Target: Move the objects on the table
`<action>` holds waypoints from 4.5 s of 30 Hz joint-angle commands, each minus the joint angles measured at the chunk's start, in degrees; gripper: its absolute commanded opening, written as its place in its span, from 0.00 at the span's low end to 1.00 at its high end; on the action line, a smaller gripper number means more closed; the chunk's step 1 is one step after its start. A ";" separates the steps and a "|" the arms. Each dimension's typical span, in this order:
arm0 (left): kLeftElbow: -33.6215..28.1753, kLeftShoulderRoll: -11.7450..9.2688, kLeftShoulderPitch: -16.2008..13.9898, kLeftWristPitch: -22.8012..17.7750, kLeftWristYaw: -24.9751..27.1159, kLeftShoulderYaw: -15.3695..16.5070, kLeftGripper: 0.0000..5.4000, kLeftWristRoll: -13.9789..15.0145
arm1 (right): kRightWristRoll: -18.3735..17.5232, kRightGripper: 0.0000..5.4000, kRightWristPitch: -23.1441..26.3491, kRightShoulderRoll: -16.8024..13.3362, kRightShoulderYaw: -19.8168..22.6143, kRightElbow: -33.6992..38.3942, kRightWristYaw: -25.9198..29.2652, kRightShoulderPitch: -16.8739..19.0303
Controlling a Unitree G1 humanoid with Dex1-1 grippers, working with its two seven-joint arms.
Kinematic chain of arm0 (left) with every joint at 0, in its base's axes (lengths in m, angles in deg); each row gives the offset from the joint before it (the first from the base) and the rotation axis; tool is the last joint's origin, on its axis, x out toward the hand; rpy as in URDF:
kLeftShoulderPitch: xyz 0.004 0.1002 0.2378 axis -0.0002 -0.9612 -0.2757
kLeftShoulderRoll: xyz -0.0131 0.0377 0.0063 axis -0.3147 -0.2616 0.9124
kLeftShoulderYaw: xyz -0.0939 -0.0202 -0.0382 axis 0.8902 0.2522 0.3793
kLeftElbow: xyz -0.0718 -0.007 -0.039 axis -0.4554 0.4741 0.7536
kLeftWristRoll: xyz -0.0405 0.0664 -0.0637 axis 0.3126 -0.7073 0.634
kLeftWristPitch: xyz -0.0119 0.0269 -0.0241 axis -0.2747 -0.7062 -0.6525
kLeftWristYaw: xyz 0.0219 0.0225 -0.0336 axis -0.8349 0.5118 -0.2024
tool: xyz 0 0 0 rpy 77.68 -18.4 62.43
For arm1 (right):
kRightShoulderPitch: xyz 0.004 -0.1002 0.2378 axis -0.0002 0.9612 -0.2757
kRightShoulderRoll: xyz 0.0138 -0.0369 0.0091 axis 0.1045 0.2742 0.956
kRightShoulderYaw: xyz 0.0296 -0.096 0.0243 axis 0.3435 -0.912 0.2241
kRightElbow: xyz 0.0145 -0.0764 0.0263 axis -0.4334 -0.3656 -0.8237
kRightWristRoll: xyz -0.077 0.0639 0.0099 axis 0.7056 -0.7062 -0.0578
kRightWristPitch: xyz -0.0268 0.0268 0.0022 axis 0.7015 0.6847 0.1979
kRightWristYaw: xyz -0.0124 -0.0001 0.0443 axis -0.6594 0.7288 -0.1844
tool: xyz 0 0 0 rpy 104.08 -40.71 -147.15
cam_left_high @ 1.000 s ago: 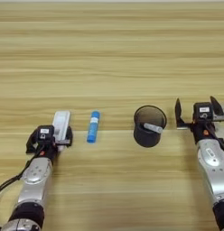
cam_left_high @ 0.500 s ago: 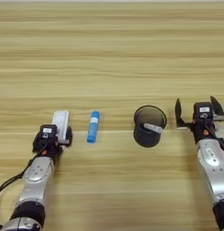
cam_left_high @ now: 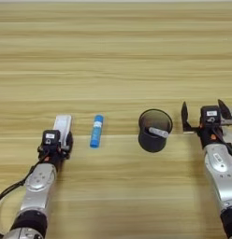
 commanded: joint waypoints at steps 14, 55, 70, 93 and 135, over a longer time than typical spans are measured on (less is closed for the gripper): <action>-20.93 2.39 -7.82 -8.61 -0.28 -2.66 0.53 -0.30 | -0.13 1.00 0.13 0.10 -0.03 0.20 -0.63 -0.19; -41.94 13.42 -14.70 -24.74 -1.12 -19.19 0.53 -0.63 | -0.21 1.00 0.15 0.00 -0.03 0.20 -0.49 -0.30; -33.42 13.82 -11.66 -22.46 -1.77 -19.52 0.53 -0.73 | -0.10 1.00 0.41 0.17 -0.19 0.49 -0.59 -0.28; -24.74 14.39 -7.66 -20.19 -2.37 -19.87 0.53 -1.18 | 0.03 1.00 0.54 0.35 -0.37 0.76 -0.83 -0.21; -12.81 15.05 -2.90 -15.74 -2.51 -19.93 0.53 -2.00 | 0.14 1.00 1.11 0.46 -0.56 1.99 -1.02 0.29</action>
